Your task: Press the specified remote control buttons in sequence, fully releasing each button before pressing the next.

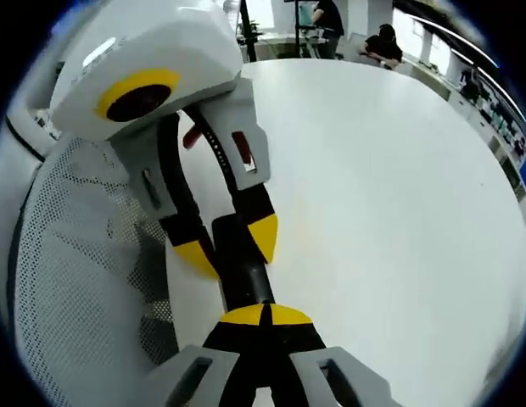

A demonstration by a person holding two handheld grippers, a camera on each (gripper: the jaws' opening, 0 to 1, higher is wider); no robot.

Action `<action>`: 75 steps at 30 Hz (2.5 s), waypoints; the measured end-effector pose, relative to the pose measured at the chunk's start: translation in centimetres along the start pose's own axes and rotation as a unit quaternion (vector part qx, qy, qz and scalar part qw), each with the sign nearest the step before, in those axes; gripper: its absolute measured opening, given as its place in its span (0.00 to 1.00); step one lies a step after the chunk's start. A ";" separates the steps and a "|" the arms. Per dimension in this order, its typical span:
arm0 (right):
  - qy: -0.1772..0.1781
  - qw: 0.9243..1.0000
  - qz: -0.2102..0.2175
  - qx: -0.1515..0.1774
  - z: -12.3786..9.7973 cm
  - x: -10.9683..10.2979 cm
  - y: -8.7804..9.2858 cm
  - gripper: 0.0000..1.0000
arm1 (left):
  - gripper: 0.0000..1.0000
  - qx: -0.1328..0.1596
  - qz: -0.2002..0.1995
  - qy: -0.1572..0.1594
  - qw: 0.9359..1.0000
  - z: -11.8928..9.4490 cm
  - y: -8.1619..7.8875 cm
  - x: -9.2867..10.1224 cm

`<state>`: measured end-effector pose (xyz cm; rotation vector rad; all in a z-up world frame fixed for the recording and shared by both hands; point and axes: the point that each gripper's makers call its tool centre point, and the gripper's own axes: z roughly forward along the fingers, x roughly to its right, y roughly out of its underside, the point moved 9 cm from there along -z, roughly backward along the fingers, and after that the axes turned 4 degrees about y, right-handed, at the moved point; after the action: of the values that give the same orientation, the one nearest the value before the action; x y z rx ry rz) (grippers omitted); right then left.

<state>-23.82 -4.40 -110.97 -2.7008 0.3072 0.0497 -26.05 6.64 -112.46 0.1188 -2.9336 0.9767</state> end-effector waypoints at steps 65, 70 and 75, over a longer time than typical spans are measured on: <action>0.054 0.988 -0.136 0.040 0.4 -2.8 -0.7 0.00 | 0.24 0.024 -0.002 0.005 1.000 -0.2 0.3 0.0; 0.074 0.979 -0.187 0.027 0.5 -3.2 -0.8 0.00 | 0.24 0.023 0.000 0.005 1.000 -0.1 0.3 0.0; 0.068 0.986 -0.148 0.037 0.5 -2.9 -0.8 0.00 | 0.24 0.021 0.002 0.006 1.000 -0.1 0.3 0.0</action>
<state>-26.50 -2.93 -110.87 -2.6503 -0.0553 -0.2304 -26.03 6.93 -112.56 0.1082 -2.9051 1.0361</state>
